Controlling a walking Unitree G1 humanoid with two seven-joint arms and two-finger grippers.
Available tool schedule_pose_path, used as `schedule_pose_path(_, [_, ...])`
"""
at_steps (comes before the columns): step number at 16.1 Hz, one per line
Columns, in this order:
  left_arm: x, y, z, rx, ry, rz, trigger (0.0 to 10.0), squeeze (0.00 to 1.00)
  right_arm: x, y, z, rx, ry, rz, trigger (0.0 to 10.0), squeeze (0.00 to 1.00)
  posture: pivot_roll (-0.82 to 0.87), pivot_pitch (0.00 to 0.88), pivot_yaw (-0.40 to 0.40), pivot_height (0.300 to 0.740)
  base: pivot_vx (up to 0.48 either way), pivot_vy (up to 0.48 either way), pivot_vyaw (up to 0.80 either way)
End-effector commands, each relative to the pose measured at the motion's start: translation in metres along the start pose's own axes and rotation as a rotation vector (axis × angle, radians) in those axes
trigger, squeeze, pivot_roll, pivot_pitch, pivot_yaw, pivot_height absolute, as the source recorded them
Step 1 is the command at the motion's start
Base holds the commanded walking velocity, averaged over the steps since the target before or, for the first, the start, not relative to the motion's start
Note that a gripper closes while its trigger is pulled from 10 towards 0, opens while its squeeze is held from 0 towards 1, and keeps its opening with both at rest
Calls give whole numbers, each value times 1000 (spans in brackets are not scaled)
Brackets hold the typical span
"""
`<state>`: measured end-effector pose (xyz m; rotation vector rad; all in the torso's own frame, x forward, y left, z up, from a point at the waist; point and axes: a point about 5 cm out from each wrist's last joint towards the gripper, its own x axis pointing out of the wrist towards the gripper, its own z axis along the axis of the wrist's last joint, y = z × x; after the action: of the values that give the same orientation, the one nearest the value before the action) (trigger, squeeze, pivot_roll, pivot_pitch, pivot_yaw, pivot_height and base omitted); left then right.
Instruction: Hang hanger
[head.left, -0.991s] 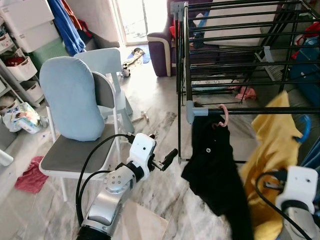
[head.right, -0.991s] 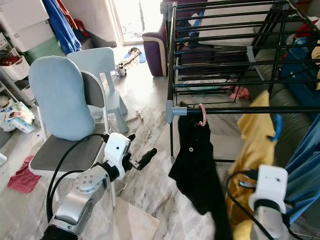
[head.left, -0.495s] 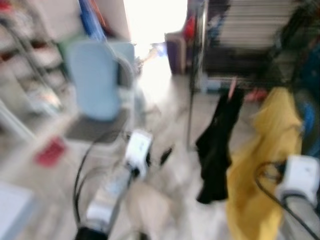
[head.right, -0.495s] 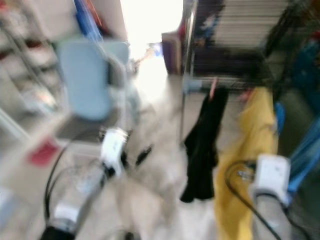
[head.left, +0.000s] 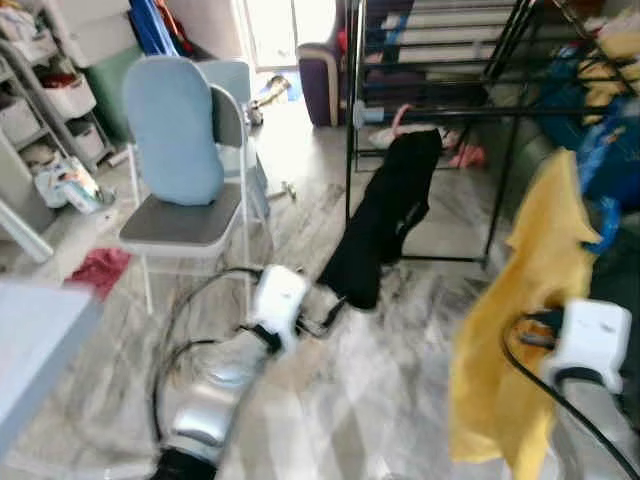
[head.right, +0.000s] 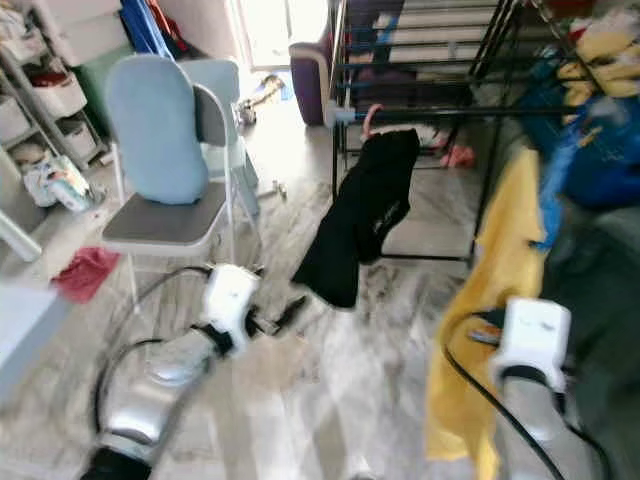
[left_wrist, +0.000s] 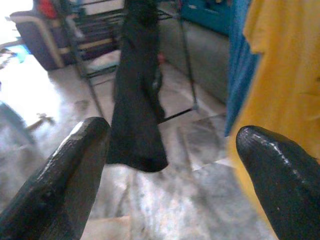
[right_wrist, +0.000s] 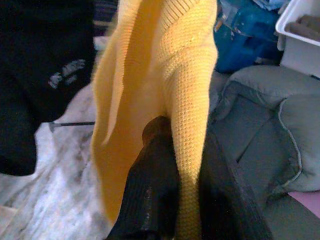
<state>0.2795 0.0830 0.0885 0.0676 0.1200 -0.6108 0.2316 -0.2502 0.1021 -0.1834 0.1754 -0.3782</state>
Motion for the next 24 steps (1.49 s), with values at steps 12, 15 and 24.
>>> schedule_pose_path(12, [3,17,9,30,-38,178,10000,0,14,38,21,-43,-95,256,10000,0,-211,0,66,740,-178,0,267])
schedule_pose_path(15, [4,21,8,44,-27,224,10000,0,15,46,28,-52,-135,330,10000,0,-212,0,64,740,0,0,800])
schedule_pose_path(24, [8,18,9,97,-34,238,10000,0,16,65,42,-66,-206,510,10000,0,-211,0,58,740,0,0,800])
